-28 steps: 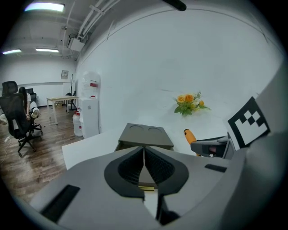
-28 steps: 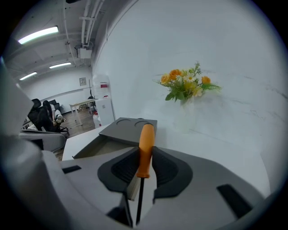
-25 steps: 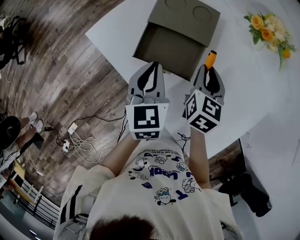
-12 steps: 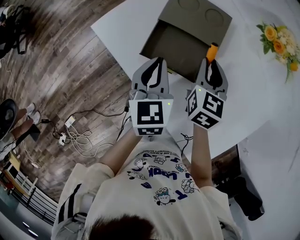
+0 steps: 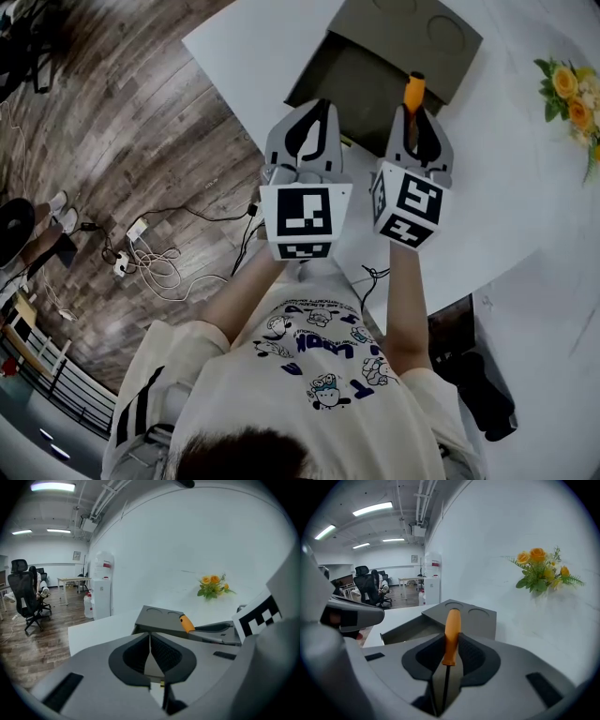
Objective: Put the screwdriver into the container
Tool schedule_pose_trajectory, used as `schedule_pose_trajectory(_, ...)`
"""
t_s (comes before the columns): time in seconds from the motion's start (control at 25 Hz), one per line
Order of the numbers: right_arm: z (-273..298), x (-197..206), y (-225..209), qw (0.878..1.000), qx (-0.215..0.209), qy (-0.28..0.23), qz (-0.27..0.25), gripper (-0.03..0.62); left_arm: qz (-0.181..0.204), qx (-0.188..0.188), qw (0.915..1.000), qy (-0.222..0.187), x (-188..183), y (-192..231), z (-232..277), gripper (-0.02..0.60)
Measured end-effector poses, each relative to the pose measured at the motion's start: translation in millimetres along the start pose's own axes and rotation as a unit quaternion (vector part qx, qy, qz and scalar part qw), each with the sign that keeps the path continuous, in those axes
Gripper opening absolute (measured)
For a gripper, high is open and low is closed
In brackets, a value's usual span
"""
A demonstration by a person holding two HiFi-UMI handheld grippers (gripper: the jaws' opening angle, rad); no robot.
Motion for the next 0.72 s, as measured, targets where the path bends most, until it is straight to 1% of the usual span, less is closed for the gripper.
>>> schedule_pose_trajectory(0.48, 25, 20, 17, 0.997, -0.040, 0.046, -0.038, 0.106, -0.008, -0.008, 0.9997, 0.022, 17, 4, 15, 0.023)
schedule_pose_trajectory(0.72, 30, 25, 27, 0.993, -0.043, 0.072, -0.086, 0.107, -0.015, -0.014, 0.9993, 0.032, 24, 10, 18, 0.023)
Point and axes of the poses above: the fingertips, and each gripper's own axes: z forward along the fingers, y to its left, x out of its underside, the point moved 5 cm from there along -z, backward along the fingers, and after that the axes turned 5 degrees about x, right-handed, at the moved point
